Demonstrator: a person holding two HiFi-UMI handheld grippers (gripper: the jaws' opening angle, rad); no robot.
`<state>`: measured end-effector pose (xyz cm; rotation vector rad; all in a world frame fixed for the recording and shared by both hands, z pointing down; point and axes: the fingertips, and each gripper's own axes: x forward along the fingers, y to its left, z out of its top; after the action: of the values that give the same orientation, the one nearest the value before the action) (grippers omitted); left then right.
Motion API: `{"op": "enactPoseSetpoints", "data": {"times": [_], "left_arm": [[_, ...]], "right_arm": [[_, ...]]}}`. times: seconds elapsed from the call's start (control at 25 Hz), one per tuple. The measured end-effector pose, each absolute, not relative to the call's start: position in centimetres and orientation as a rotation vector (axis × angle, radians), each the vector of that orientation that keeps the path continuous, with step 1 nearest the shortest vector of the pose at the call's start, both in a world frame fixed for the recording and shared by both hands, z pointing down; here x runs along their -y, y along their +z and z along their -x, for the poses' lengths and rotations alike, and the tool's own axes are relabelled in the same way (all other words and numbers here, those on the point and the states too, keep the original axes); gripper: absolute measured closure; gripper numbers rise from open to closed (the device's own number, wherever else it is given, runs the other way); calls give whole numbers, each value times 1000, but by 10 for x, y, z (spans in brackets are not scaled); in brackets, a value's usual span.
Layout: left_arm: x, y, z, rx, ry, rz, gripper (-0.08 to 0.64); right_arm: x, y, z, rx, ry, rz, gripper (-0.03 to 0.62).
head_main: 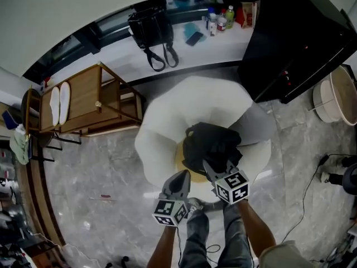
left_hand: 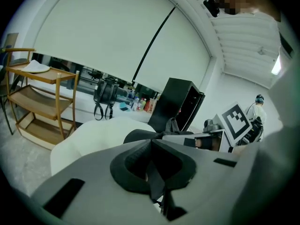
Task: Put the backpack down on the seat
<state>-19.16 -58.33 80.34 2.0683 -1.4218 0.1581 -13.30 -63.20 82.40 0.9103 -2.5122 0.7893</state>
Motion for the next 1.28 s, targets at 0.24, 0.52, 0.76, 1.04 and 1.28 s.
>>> {"op": "enactPoseSetpoints", "data": {"times": [0.24,0.52,0.76,1.04,1.28], "left_arm": [[651,819,197,1461,176,-2104,529],[679,861,190,1435,251,-2089,529],[659,876,180,1396,259,-2057,529],[645,873,174,1375,264,-2073,529],[635,870,165,1354,265,-2091,529]], "right_arm": [[688,851,135,2494,829,-962,545],[688,898,137,2456,850,-934,545],[678,913,133,2439,862,-942,543],[667,928,127,2391,838,-970,457],[654,940,89,2318,805,-1088,364]]}}
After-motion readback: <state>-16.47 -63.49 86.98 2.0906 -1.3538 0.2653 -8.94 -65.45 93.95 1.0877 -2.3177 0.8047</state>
